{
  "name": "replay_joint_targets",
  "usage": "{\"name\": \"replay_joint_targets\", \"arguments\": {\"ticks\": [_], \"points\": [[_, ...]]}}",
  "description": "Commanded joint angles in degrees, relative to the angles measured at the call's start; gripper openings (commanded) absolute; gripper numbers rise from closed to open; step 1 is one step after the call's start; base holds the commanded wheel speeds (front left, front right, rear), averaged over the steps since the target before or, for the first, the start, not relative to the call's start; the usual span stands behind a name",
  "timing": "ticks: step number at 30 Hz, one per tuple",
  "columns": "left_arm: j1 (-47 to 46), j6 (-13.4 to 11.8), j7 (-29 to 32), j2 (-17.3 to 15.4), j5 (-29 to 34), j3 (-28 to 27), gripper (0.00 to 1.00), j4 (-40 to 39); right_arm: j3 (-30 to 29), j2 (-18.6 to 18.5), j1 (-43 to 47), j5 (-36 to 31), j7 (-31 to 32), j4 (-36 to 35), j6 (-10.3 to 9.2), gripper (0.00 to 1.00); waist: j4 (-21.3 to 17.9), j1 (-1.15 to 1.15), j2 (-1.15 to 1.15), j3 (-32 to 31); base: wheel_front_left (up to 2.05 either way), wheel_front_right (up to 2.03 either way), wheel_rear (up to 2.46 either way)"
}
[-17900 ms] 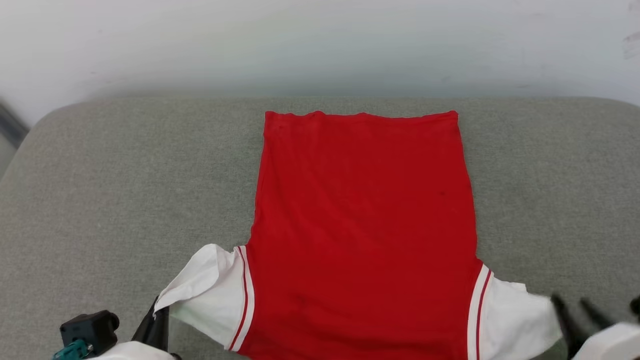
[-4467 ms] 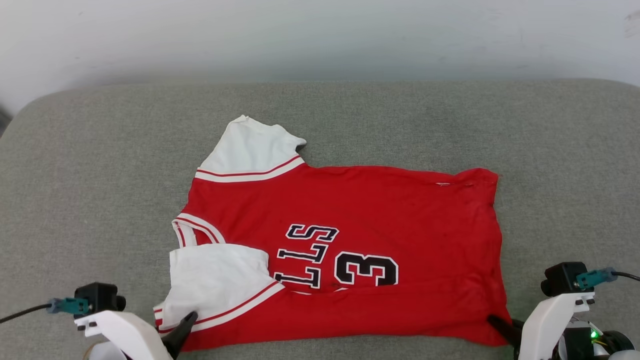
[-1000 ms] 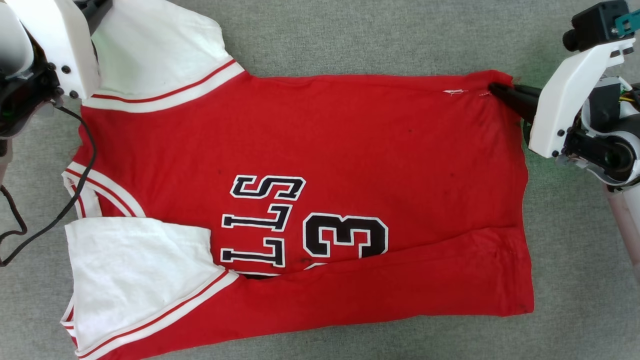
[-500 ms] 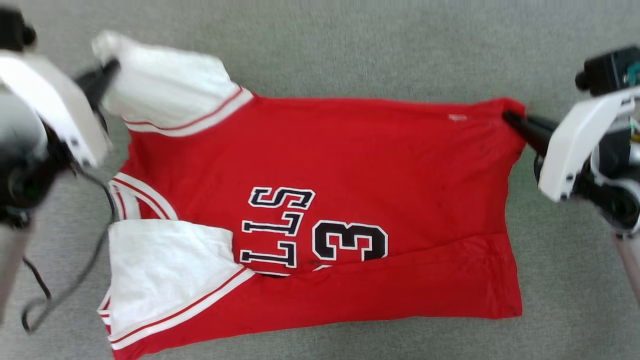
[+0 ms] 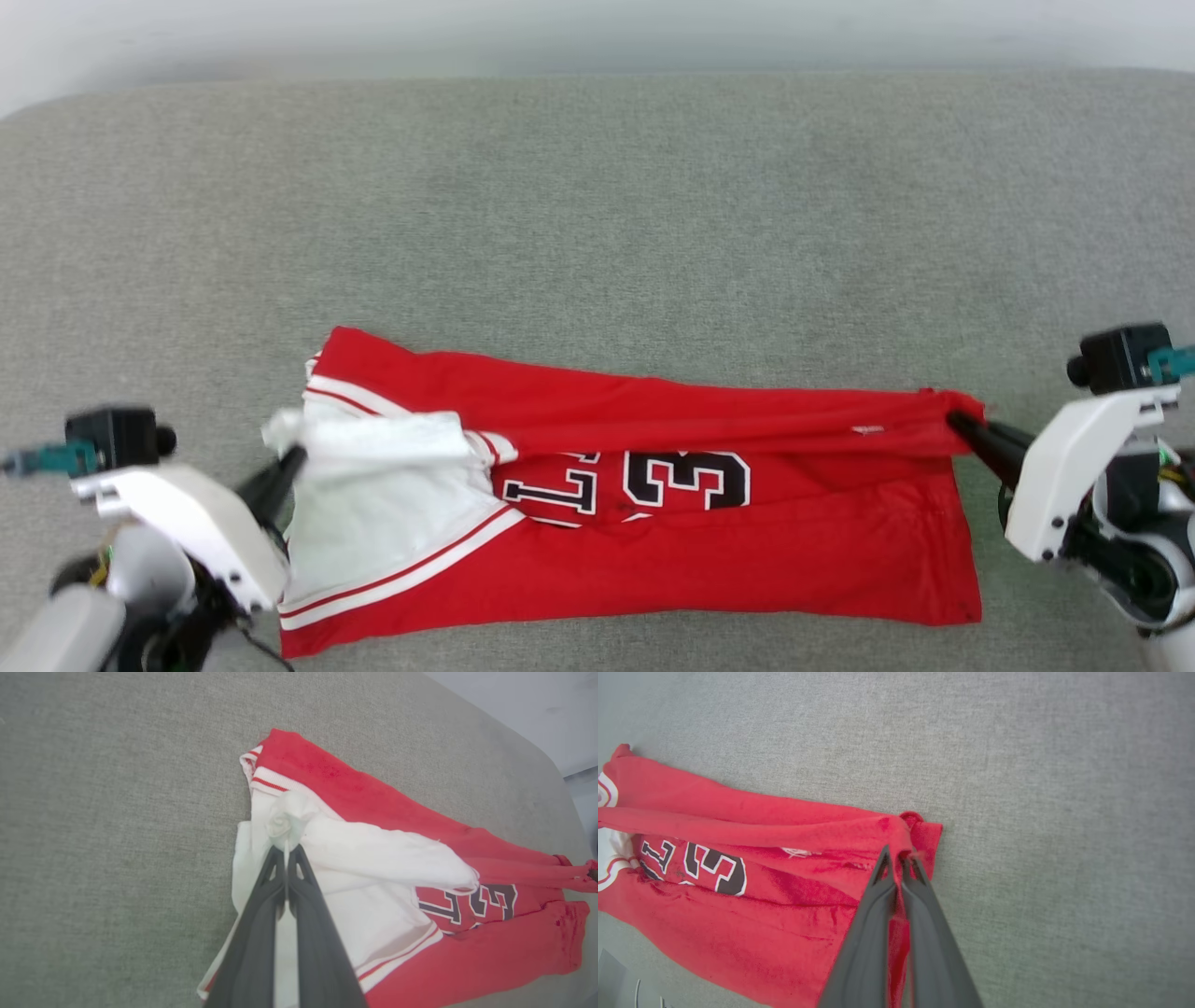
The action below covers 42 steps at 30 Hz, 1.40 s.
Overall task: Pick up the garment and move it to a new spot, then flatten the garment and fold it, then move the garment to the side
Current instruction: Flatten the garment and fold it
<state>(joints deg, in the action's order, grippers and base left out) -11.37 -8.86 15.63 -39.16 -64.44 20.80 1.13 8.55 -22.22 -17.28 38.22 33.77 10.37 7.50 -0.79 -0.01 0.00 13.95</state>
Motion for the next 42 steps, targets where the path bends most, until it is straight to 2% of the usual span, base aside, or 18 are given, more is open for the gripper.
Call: {"name": "replay_joint_targets", "arguments": {"ticks": [1, 6, 7, 8, 9, 12, 15, 20, 23, 33, 37, 42], "points": [[2.1, -0.5, -1.0, 0.7, -0.9, -0.5, 0.0, -0.2, -1.0, 0.6, 2.1, -0.2, -0.5, -0.1, -0.02, 0.0, 0.5, 0.01, 0.0, -0.5, 0.0, 0.0, 0.0], [6.6, -0.4, -2.5, 3.0, -2.4, 0.2, 0.0, 1.8, -2.0, 2.3, 6.4, 0.0, -0.4, 0.7, -0.02, 0.0, 0.3, 0.01, 0.0, -0.9, 0.0, 0.0, 0.0], [7.2, -0.2, -2.6, 3.7, -2.5, 0.7, 0.09, 2.5, -2.0, 2.7, 7.0, 0.0, -0.9, 0.8, -0.02, 0.15, 0.2, 0.01, 0.0, -0.9, 0.0, 0.0, 0.0], [7.4, 0.0, -3.0, 4.3, -2.4, 1.0, 0.5, 3.0, -1.7, 2.9, 7.5, -0.3, -1.3, 0.9, -0.02, 0.48, 0.0, 0.01, 0.0, -0.9, 0.0, 0.0, 0.0], [7.4, 0.3, -3.6, 5.2, -2.7, 1.1, 1.0, 3.5, -1.5, 3.3, 8.1, -0.3, -1.9, 1.0, -0.02, 1.0, -0.1, 0.01, 0.0, -0.9, 0.0, 0.0, 0.0], [7.5, 1.2, -5.6, 7.0, -2.3, 1.5, 1.0, 4.8, -0.9, 4.1, 9.7, -0.4, -3.5, 1.4, -0.02, 1.0, -0.5, 0.01, 0.0, -1.5, 0.0, 0.0, 0.0], [6.7, 0.5, -9.5, 6.9, 1.1, 1.5, 1.0, 5.2, -0.5, 4.3, 10.9, -0.5, -5.5, -0.1, -0.02, 1.0, -0.9, 0.01, 0.0, -2.1, 0.0, 0.0, 0.0], [5.5, -3.1, -17.8, 7.6, 7.3, 0.2, 1.0, 2.3, -1.4, 3.6, 12.2, -0.8, -8.1, -4.0, -0.02, 1.0, -1.5, 0.01, 0.0, -3.8, 0.0, 0.0, 0.0], [5.0, -4.3, -20.2, 7.9, 9.3, 0.1, 1.0, 0.5, -2.3, 3.4, 12.4, -1.2, -7.7, -5.8, -0.02, 1.0, -1.6, 0.01, 0.0, -4.6, 0.0, 0.0, 0.0], [2.5, -10.3, -28.9, 8.7, 20.7, 0.4, 1.0, -7.8, -11.0, 1.4, 11.7, -3.3, -0.1, -10.0, -0.02, 1.0, -0.4, 0.01, 0.0, -5.3, 0.0, 0.0, 0.0], [2.1, -11.6, -30.0, 9.6, 25.1, 1.2, 1.0, -10.5, -12.5, 1.5, 11.8, -4.1, 4.5, -10.6, -0.02, 1.0, 1.7, 0.01, 0.0, -4.1, 0.0, 0.0, 0.0], [2.2, -12.5, -30.5, 10.6, 29.7, 2.6, 1.0, -13.3, -12.5, 3.5, 13.2, -4.3, 8.5, -9.1, -0.02, 1.0, 4.4, 0.01, 0.0, -2.4, 0.0, 0.0, 0.0]]}}
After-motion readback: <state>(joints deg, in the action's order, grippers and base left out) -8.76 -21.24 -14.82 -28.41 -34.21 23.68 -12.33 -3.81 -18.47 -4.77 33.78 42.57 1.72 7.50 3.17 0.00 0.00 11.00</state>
